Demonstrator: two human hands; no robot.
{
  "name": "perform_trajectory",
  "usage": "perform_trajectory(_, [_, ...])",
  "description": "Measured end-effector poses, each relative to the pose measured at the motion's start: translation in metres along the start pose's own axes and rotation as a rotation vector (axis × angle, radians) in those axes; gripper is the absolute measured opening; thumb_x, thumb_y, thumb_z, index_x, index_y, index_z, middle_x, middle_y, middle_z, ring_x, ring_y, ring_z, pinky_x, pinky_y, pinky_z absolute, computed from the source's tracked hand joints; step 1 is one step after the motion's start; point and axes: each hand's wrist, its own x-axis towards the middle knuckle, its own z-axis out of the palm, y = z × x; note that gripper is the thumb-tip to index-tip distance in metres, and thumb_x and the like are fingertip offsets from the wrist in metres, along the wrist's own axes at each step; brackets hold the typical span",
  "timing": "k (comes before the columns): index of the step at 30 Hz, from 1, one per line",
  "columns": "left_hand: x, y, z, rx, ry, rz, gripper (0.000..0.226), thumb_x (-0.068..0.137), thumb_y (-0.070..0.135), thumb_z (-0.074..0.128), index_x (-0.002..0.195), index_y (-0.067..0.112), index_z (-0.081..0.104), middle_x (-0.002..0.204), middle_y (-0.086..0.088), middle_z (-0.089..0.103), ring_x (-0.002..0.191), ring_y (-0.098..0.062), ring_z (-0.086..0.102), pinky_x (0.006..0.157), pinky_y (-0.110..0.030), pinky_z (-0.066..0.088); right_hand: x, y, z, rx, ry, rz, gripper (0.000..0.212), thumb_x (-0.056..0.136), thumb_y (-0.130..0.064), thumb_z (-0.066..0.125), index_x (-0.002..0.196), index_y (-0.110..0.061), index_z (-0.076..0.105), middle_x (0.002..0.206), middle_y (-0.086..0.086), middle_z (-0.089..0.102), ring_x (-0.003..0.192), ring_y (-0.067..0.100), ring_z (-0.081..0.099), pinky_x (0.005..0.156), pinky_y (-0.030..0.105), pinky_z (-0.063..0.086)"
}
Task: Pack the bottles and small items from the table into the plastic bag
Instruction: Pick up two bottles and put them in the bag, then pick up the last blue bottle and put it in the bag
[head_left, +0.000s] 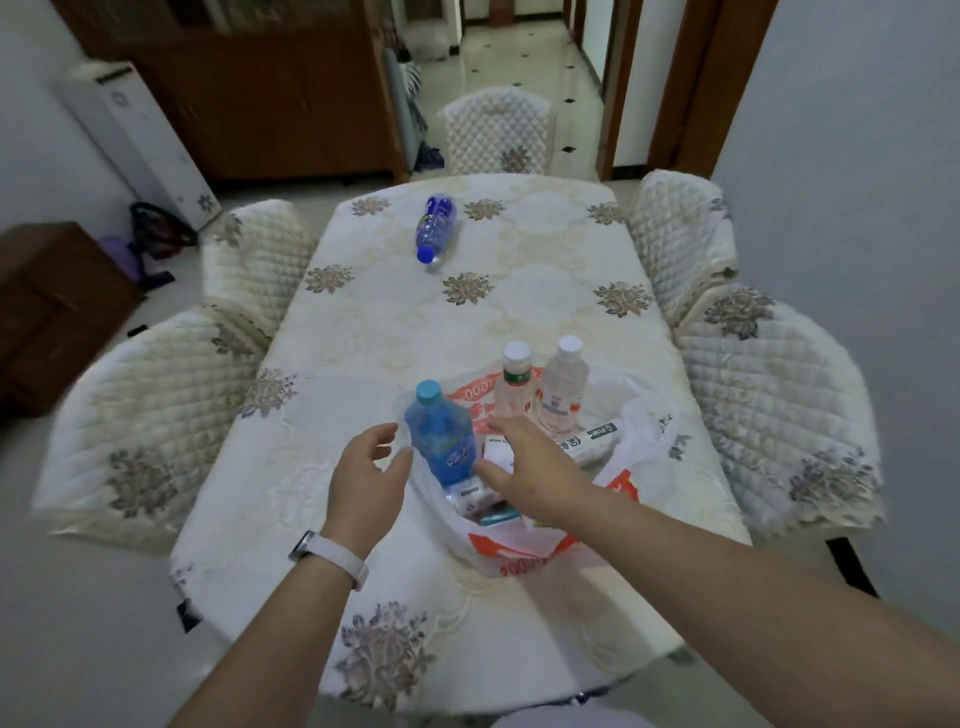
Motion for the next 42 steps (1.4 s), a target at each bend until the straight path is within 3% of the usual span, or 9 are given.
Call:
perform_trajectory(6, [-0.064, 0.016, -0.012, 0.232, -0.017, 0.133, 0.037, 0.092, 0.023, 0.063, 0.128, 0.019, 0.058, 0.12, 0.011, 0.053, 0.115, -0.009, 0.05, 0.096, -0.026, 0.039, -0.048, 0.001, -0.019, -0.258, 0.081, -0.277, 0.056, 0.095, -0.046, 0.051, 0.143, -0.018, 0.046, 0.144, 0.002, 0.049, 0.129, 0.022, 0.045, 0.106, 0.036, 0.034])
perform_trajectory(9, [-0.092, 0.014, -0.021, 0.41, -0.04, 0.229, 0.04, 0.093, 0.027, 0.062, 0.132, 0.019, 0.057, 0.133, 0.005, 0.054, 0.125, -0.014, 0.046, 0.105, -0.026, 0.035, -0.062, 0.0, -0.013, -0.3, 0.13, -0.403, 0.049, 0.089, -0.043, 0.057, 0.126, -0.011, 0.062, 0.126, 0.008, 0.063, 0.113, 0.027, 0.058, 0.096, 0.039, 0.044])
perform_trajectory(11, [-0.108, 0.009, -0.03, 0.508, -0.045, 0.29, 0.042, 0.092, 0.031, 0.06, 0.132, 0.017, 0.058, 0.138, 0.0, 0.054, 0.129, -0.018, 0.045, 0.107, -0.026, 0.031, -0.068, -0.006, -0.007, -0.305, 0.117, -0.417, 0.05, 0.087, -0.046, 0.05, 0.119, -0.011, 0.065, 0.121, 0.008, 0.065, 0.108, 0.028, 0.06, 0.092, 0.04, 0.048])
perform_trajectory(16, [-0.127, -0.004, -0.061, 0.631, -0.004, 0.369, 0.054, 0.089, 0.047, 0.048, 0.13, 0.014, 0.061, 0.136, -0.007, 0.057, 0.125, -0.024, 0.051, 0.103, -0.035, 0.04, -0.077, -0.037, 0.009, -0.36, 0.063, -0.494, 0.056, 0.089, -0.052, 0.043, 0.122, -0.012, 0.062, 0.125, 0.009, 0.062, 0.112, 0.03, 0.058, 0.093, 0.044, 0.048])
perform_trajectory(22, [-0.128, -0.043, -0.113, 0.722, 0.058, 0.377, 0.05, 0.09, 0.046, 0.048, 0.13, 0.018, 0.06, 0.136, -0.006, 0.057, 0.125, -0.028, 0.053, 0.099, -0.047, 0.047, -0.065, -0.087, 0.031, -0.476, 0.065, -0.616, 0.053, 0.09, -0.053, 0.045, 0.123, -0.015, 0.06, 0.128, 0.007, 0.061, 0.114, 0.031, 0.057, 0.093, 0.043, 0.048])
perform_trajectory(28, [-0.113, -0.108, -0.199, 0.756, 0.129, 0.363, 0.049, 0.089, 0.043, 0.048, 0.128, 0.016, 0.062, 0.133, -0.009, 0.059, 0.121, -0.031, 0.056, 0.095, -0.05, 0.048, -0.034, -0.171, 0.099, -0.599, 0.005, -0.661, 0.057, 0.092, -0.056, 0.04, 0.131, -0.018, 0.057, 0.135, 0.007, 0.058, 0.122, 0.032, 0.054, 0.101, 0.044, 0.043])
perform_trajectory(33, [-0.087, -0.165, -0.284, 0.751, 0.228, 0.365, 0.045, 0.087, 0.04, 0.05, 0.125, 0.017, 0.061, 0.128, -0.008, 0.06, 0.116, -0.029, 0.056, 0.095, -0.045, 0.046, -0.007, -0.26, 0.171, -0.624, -0.008, -0.752, 0.054, 0.091, -0.054, 0.044, 0.127, -0.016, 0.06, 0.131, 0.008, 0.06, 0.117, 0.032, 0.056, 0.097, 0.043, 0.046])
perform_trajectory(42, [-0.067, -0.25, -0.413, 0.787, 0.317, 0.276, 0.046, 0.087, 0.04, 0.053, 0.126, 0.017, 0.061, 0.132, -0.009, 0.059, 0.12, -0.031, 0.055, 0.099, -0.047, 0.045, 0.032, -0.386, 0.266, -0.619, -0.028, -0.864, 0.054, 0.09, -0.052, 0.044, 0.126, -0.016, 0.061, 0.13, 0.008, 0.062, 0.117, 0.031, 0.056, 0.098, 0.042, 0.045])
